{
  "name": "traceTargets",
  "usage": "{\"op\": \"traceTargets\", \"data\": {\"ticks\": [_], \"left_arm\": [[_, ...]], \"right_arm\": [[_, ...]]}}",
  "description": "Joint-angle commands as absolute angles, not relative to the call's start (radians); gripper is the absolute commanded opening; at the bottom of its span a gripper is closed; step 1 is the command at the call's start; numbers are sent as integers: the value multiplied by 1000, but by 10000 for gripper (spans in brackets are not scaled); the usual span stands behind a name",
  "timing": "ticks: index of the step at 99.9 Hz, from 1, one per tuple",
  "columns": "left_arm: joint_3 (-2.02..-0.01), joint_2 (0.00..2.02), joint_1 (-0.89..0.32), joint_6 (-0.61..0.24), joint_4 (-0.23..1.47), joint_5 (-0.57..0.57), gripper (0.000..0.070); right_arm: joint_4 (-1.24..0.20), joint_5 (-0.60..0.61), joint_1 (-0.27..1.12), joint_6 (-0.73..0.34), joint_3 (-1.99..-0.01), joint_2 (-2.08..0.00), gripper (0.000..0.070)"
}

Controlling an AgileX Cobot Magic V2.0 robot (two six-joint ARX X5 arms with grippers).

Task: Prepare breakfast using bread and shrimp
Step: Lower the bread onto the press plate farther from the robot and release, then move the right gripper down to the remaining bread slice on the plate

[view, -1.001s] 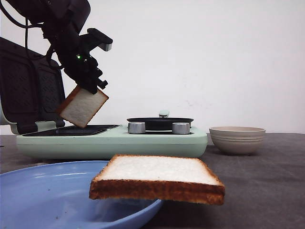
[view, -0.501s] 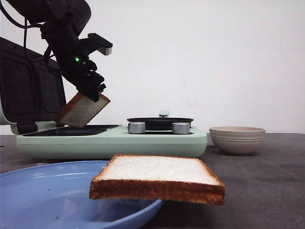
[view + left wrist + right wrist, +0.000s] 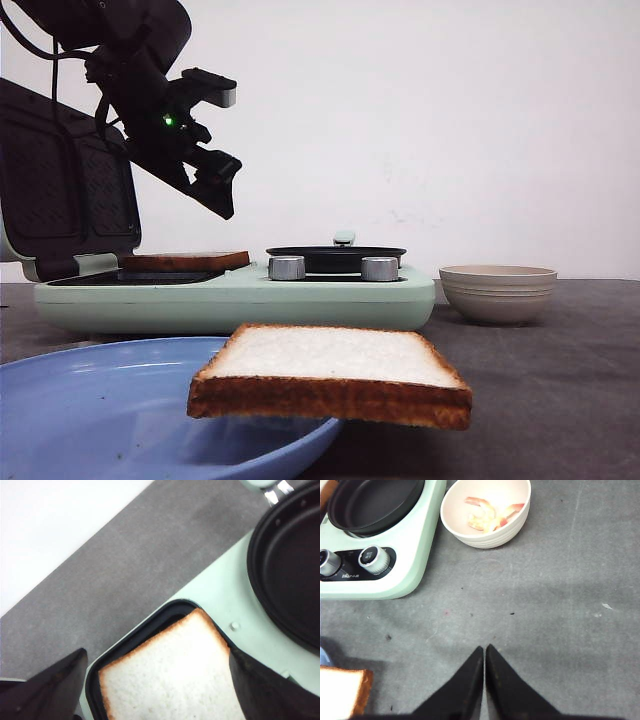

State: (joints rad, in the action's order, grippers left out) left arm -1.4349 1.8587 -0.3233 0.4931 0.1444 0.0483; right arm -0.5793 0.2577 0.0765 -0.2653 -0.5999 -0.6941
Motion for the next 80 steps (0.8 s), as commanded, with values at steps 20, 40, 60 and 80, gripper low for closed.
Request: {"op": "traceTargets", "data": {"ticks": [20, 40, 60, 80], "left_arm": [[-1465, 1861, -327, 358, 135, 43, 520], [-1465, 1759, -317, 216, 161, -35, 516], [-1465, 1587, -287, 82, 174, -115, 515], [-1465, 1394, -262, 12, 258, -114, 515]], "right_arm": [[-570, 254, 78, -250, -616, -698, 0], [-570, 254, 78, -250, -616, -698, 0], [-570, 255, 78, -250, -616, -698, 0], [-570, 264, 78, -255, -616, -695, 0]]}}
